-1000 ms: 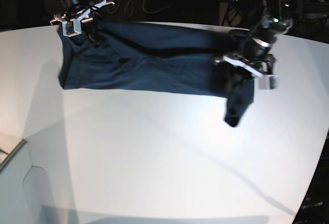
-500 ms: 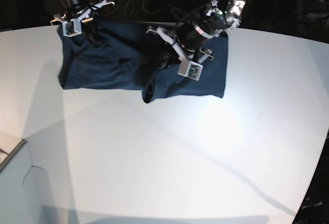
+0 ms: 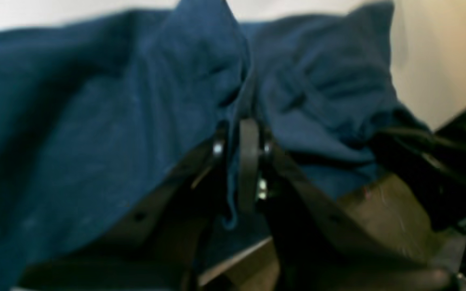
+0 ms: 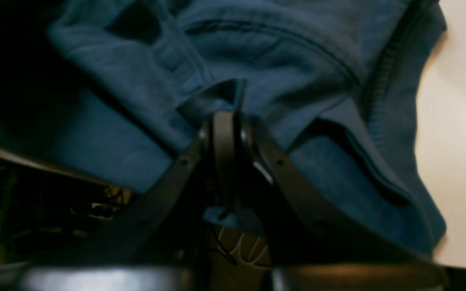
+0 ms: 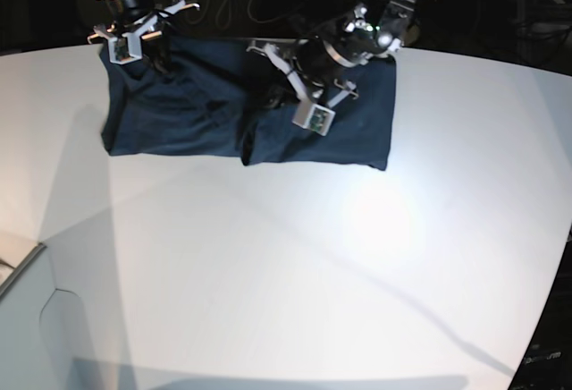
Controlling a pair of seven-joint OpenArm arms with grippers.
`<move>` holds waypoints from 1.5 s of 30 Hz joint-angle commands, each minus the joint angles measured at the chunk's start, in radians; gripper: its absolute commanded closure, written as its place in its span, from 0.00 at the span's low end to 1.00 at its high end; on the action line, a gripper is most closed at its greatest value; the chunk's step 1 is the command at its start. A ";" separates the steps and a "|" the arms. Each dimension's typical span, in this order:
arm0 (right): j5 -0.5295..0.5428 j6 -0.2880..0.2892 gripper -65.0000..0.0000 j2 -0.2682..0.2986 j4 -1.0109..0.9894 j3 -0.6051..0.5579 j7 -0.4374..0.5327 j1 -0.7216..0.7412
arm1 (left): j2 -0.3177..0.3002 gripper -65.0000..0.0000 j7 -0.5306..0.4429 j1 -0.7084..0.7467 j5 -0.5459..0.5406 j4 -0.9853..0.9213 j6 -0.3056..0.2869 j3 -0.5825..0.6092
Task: Layout the t-shirt on the table in an organized manner, then fold the t-shirt properly
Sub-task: 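Fold the strip end with the left gripper toward the right gripper, then release the strip and reposition both grippers at its ends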
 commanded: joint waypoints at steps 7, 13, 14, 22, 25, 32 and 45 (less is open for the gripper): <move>0.008 0.000 0.96 0.005 0.076 0.007 0.026 -0.015 | -0.003 0.49 -0.028 -0.001 -0.016 0.034 -0.014 0.025; 0.013 0.000 0.66 0.002 0.152 0.008 0.026 -0.036 | -0.006 0.35 -0.028 0.005 -0.016 0.088 -0.016 0.023; 0.013 0.000 0.61 -0.001 0.163 0.011 0.026 -0.036 | -0.011 0.35 -0.028 0.016 -0.016 0.102 -0.016 0.018; 0.008 -0.003 0.43 -0.086 0.169 0.137 -0.089 0.045 | -0.124 0.35 -0.034 0.033 -0.017 0.158 -0.011 -0.066; 0.008 -0.003 0.42 -0.095 0.169 0.195 -0.216 0.111 | -0.127 0.34 -0.034 0.073 -0.017 0.163 -0.017 -0.186; 0.008 -0.001 0.41 -0.090 0.169 0.212 -0.397 0.186 | -0.119 0.34 -0.034 0.099 -0.017 0.166 -0.019 -0.420; 0.005 -0.006 0.42 -0.090 0.076 0.257 -0.460 0.232 | -0.118 0.34 -0.030 0.102 -0.017 0.161 -0.020 -0.574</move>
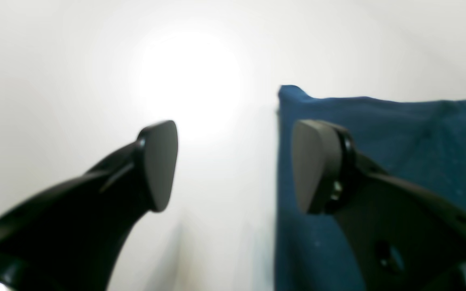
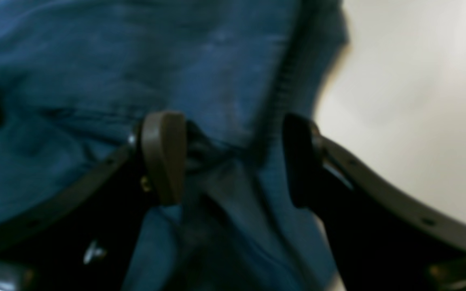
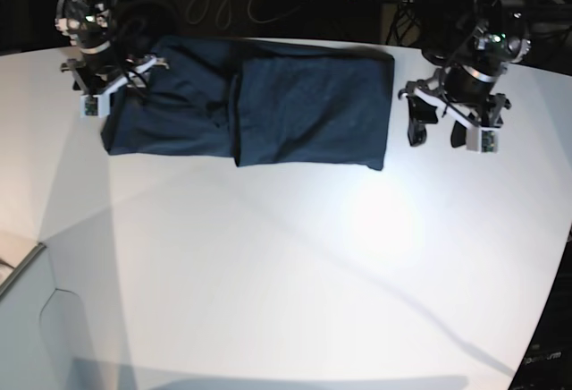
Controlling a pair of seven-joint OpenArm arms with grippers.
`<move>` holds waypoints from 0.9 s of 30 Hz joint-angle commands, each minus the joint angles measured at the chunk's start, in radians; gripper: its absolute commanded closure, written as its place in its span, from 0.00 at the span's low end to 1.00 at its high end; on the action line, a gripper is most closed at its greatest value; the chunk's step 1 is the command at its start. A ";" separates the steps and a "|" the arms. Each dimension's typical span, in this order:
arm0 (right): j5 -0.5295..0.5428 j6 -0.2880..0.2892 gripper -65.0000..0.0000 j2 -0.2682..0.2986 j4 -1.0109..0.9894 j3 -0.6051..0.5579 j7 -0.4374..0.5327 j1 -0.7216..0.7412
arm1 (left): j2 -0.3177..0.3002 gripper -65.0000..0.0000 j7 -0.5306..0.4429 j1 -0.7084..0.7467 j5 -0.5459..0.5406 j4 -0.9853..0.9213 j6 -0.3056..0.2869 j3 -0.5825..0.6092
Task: Layout the t-shirt on the table in an organized manner, then fold the t-shirt properly
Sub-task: 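Release the strip and reposition both grippers at its ends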
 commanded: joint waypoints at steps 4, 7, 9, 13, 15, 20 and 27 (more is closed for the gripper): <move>0.005 -0.003 0.42 0.008 -0.026 0.010 0.018 0.020 | -0.004 0.34 -0.020 -0.003 -0.010 0.014 -0.007 -0.015; 0.005 -0.003 0.42 0.008 -0.066 0.005 0.020 0.026 | -0.004 0.34 -0.020 -0.004 -0.010 0.014 -0.007 -0.015; 0.005 -0.003 0.42 0.008 -0.077 0.003 0.020 0.026 | -0.004 0.34 -0.020 -0.004 -0.010 0.014 -0.007 -0.015; 0.005 -0.003 0.45 0.006 -0.098 -0.021 0.020 0.027 | -0.004 0.34 -0.022 -0.004 -0.010 0.005 -0.007 -0.015; 0.005 -0.003 0.54 0.008 -0.106 -0.036 0.020 0.027 | -0.004 0.34 -0.023 -0.004 -0.010 -0.017 -0.007 -0.015; 0.005 -0.003 0.95 0.008 -0.109 -0.038 0.020 0.038 | -0.004 0.34 -0.025 -0.004 -0.010 -0.064 -0.007 -0.015; 0.008 0.003 1.00 0.006 -0.071 -0.038 0.023 0.041 | -0.002 0.34 -0.025 -0.012 -0.010 -0.138 -0.007 -0.010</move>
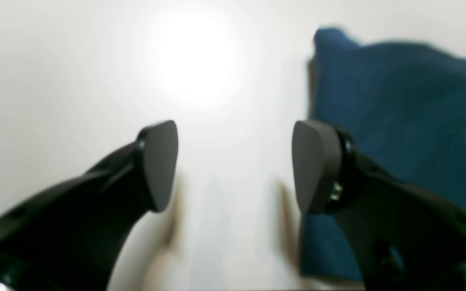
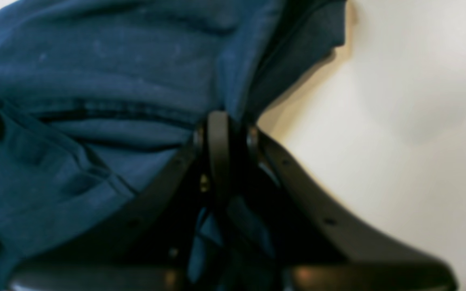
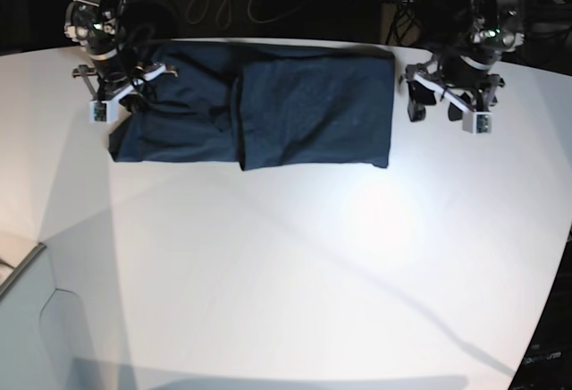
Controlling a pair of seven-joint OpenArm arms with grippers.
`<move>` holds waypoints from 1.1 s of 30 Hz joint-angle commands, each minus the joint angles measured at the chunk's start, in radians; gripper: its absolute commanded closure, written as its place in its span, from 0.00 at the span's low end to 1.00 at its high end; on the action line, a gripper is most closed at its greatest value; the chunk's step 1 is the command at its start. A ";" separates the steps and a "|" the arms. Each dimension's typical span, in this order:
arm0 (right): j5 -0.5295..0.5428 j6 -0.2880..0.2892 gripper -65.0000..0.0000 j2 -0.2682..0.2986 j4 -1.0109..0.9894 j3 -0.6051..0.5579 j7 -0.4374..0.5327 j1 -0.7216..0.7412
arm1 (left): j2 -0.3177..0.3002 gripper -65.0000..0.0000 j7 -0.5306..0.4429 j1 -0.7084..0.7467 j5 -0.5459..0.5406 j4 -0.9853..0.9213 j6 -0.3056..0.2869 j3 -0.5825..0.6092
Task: Layout the t-shirt on the table in an organized manner, then fold the t-shirt properly
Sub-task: 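Release the strip and reposition both grippers at its ends, then fold the strip end with the right gripper over onto the folded stack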
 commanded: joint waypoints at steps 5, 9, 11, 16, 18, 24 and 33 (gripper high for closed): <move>-0.002 0.007 1.00 -0.007 0.169 -0.005 0.005 -0.035 | 0.028 0.34 -0.021 -0.026 -0.009 -0.014 -0.004 -0.005; -0.002 0.007 1.00 -0.019 0.292 -0.054 0.005 -0.075 | 0.030 0.34 -0.021 -0.031 -0.009 -0.030 -0.004 0.000; -0.005 0.007 1.00 -0.021 0.344 -0.085 0.005 -0.095 | 0.030 0.34 -0.021 -0.031 -0.009 -0.030 -0.004 0.000; -0.007 0.007 1.00 -0.021 0.460 -0.191 0.005 -0.161 | 0.030 0.34 -0.021 -0.031 -0.009 -0.031 -0.004 0.000; -0.007 0.007 1.00 -0.018 0.493 -0.258 0.005 -0.184 | 0.030 0.34 -0.021 -0.031 -0.009 -0.033 -0.004 0.000; -0.102 0.004 1.00 -0.005 0.514 -0.479 0.000 -0.185 | 0.030 0.34 -0.019 -0.031 -0.009 -0.036 -0.004 0.001; -0.246 0.002 1.00 -0.009 0.462 -0.777 -0.003 -0.112 | 0.043 0.34 -0.016 -0.031 -0.008 -0.036 -0.004 0.026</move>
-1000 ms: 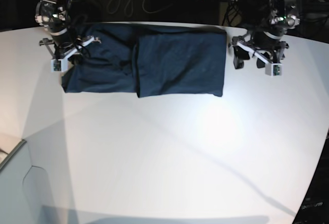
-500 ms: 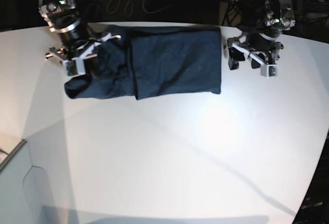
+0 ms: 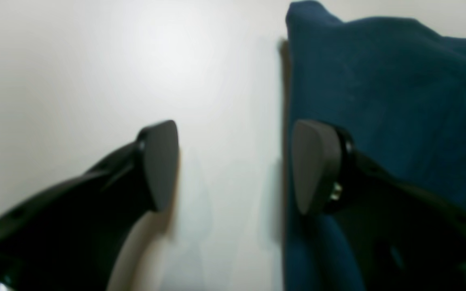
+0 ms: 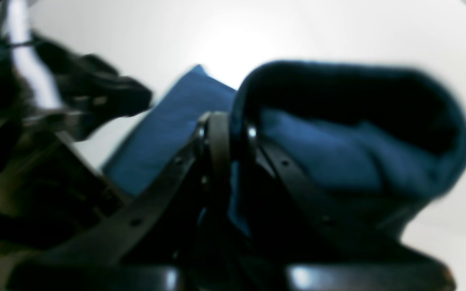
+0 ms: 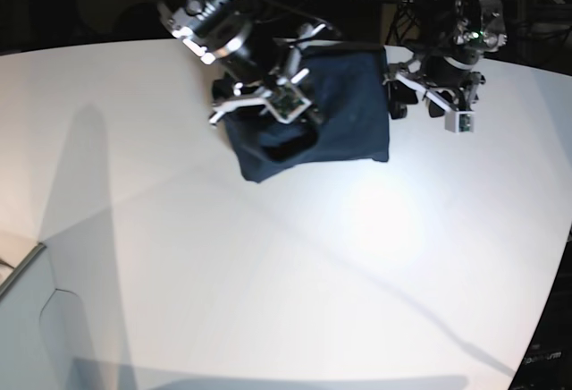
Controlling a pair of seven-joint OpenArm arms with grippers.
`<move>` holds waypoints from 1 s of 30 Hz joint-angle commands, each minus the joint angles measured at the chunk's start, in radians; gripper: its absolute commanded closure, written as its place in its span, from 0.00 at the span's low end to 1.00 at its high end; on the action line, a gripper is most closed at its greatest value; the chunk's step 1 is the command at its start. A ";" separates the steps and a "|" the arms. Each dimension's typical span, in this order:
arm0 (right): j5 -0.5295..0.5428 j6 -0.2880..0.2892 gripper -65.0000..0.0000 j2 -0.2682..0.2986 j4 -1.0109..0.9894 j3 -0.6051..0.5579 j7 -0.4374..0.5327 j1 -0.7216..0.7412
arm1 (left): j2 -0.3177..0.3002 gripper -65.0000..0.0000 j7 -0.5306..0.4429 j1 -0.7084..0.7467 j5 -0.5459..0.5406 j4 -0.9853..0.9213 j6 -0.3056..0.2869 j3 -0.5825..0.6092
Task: Layout the t-shirt on the table in an organized manner, then fold the t-shirt properly
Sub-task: 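Fold the strip end with the right gripper over onto the folded stack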
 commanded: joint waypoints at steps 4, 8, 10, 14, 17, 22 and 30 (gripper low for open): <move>0.006 0.001 1.00 -0.006 -0.045 -0.052 0.027 0.055 | 0.009 0.34 -0.017 -0.001 -0.003 0.013 -0.004 -0.002; 0.006 0.001 1.00 -0.006 -0.098 -0.097 0.027 0.112 | 0.012 0.34 -0.017 0.002 -0.002 0.013 -0.004 -0.002; 0.006 0.001 1.00 -0.006 -0.122 -0.112 0.027 0.140 | 0.012 0.34 -0.017 0.002 -0.002 0.013 -0.004 -0.002; 0.005 0.004 1.00 -0.017 -0.179 -0.143 0.029 0.190 | 0.011 0.34 -0.017 0.002 -0.003 0.013 -0.004 -0.002; 0.005 0.006 1.00 -0.027 -0.254 -0.146 0.029 0.224 | 0.009 0.34 -0.017 0.005 -0.005 0.021 -0.004 -0.010; 0.003 0.006 1.00 -0.027 -0.289 -0.179 0.032 0.256 | -0.008 0.34 -0.016 0.034 -0.006 0.024 -0.003 -0.045; 0.003 0.006 1.00 -0.041 -0.329 -0.232 0.033 0.298 | -0.009 0.34 -0.016 0.051 -0.003 0.013 -0.003 -0.096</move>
